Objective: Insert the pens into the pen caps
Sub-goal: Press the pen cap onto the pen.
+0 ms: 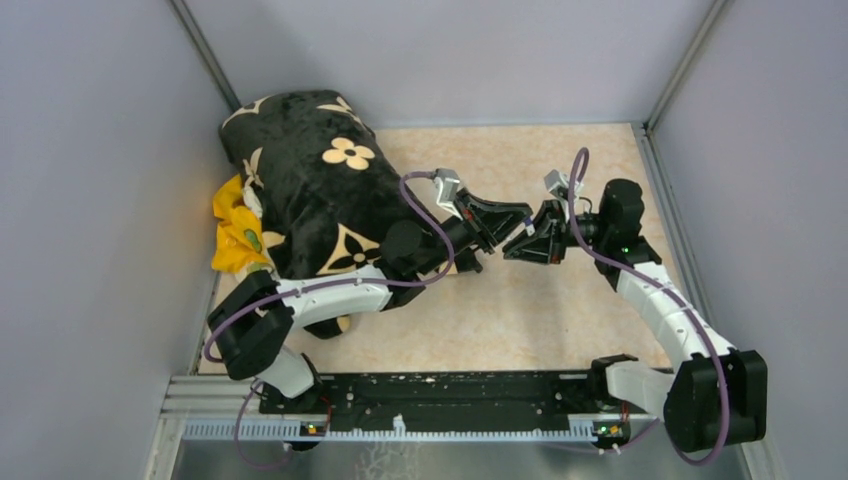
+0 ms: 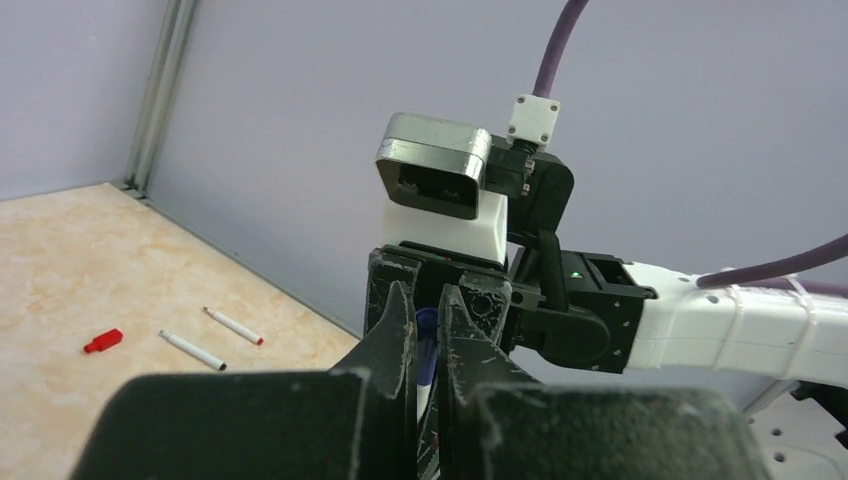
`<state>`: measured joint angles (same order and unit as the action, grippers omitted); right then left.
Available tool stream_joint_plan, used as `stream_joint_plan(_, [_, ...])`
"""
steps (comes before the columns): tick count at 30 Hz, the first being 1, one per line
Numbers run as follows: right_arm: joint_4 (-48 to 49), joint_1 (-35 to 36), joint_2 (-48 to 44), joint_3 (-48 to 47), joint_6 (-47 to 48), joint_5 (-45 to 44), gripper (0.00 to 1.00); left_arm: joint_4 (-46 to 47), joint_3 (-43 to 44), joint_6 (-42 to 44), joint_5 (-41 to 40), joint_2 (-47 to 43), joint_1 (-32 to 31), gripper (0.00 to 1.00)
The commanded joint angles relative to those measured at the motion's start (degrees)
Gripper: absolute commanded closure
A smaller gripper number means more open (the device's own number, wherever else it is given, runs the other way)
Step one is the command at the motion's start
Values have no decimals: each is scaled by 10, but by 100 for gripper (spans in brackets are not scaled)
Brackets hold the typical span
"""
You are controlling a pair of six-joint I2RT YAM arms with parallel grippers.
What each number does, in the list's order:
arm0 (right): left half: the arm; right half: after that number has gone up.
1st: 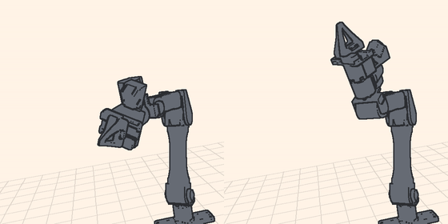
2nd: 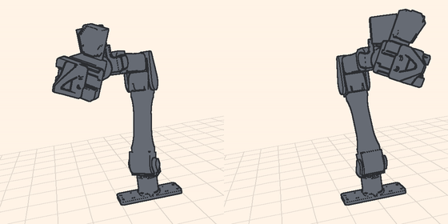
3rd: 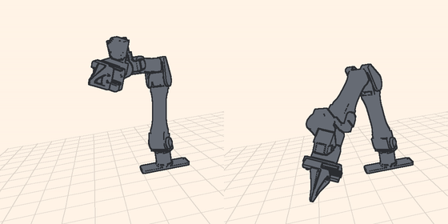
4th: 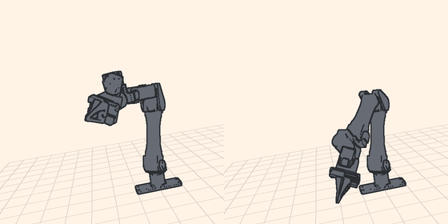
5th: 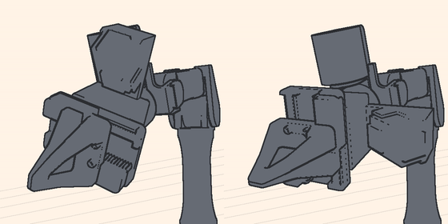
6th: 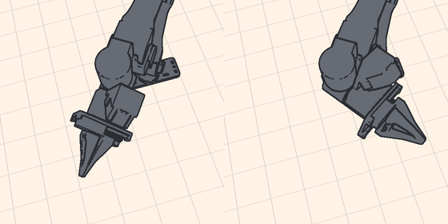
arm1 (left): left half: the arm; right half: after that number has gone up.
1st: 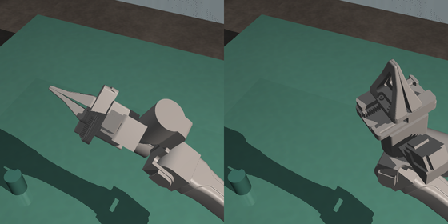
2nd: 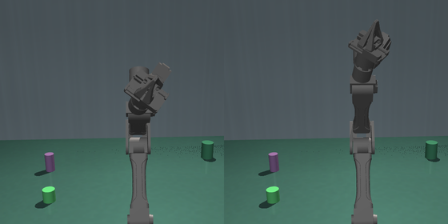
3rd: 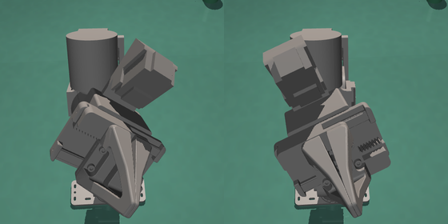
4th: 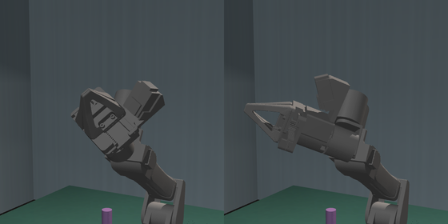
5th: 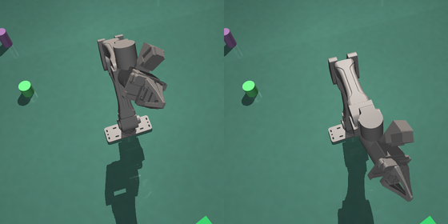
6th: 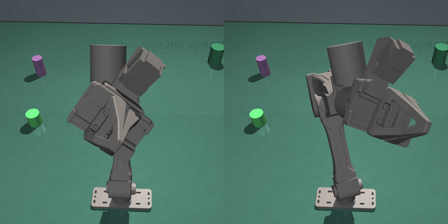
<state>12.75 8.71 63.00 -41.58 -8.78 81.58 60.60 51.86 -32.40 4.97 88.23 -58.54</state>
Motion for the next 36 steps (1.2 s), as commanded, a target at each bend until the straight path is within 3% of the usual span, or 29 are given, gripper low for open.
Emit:
stream_joint_plan(1, [-76, -10, -3, -82, 98, -155, 100, -239, -15, 19, 182, 36, -51, 100])
stream_joint_plan(4, [-56, -15, -3, -81, 67, -151, 100, -389, 36, 51, 137, 40, -53, 100])
stream_joint_plan(7, [36, -18, -1, -58, -11, -103, 100, -405, 42, 53, 151, 43, -50, 100])
stream_joint_plan(9, [5, -19, -2, -69, 28, -127, 100, -408, 35, 41, 183, 38, -38, 100])
stream_joint_plan(10, [-55, -19, -2, -82, 64, -138, 100, -399, 24, 30, 201, 33, -29, 100])
stream_joint_plan(11, [-50, -21, -2, -83, 65, -135, 100, -380, 10, 17, 223, 25, -19, 100])
stream_joint_plan(16, [56, -22, -4, -56, -13, -74, 100, -233, -57, -90, 321, 11, 22, 100])
stream_joint_plan(20, [-9, -22, -4, -70, 42, -84, 100, -147, -53, -157, 365, 46, 20, 100])
stream_joint_plan(24, [80, -14, -3, -42, -23, -19, 100, -78, -38, -180, 398, 79, 14, 100])
stream_joint_plan(27, [137, -10, -2, -31, -58, -2, 100, -130, -22, -124, 440, 80, 20, 100])
stream_joint_plan(31, [-6, -9, -3, -66, 47, -35, 100, -226, -18, -66, 506, 80, 42, 100])
stream_joint_plan(36, [39, -7, -6, -54, 17, -2, 100, -291, 15, -41, 549, 116, 45, 100])
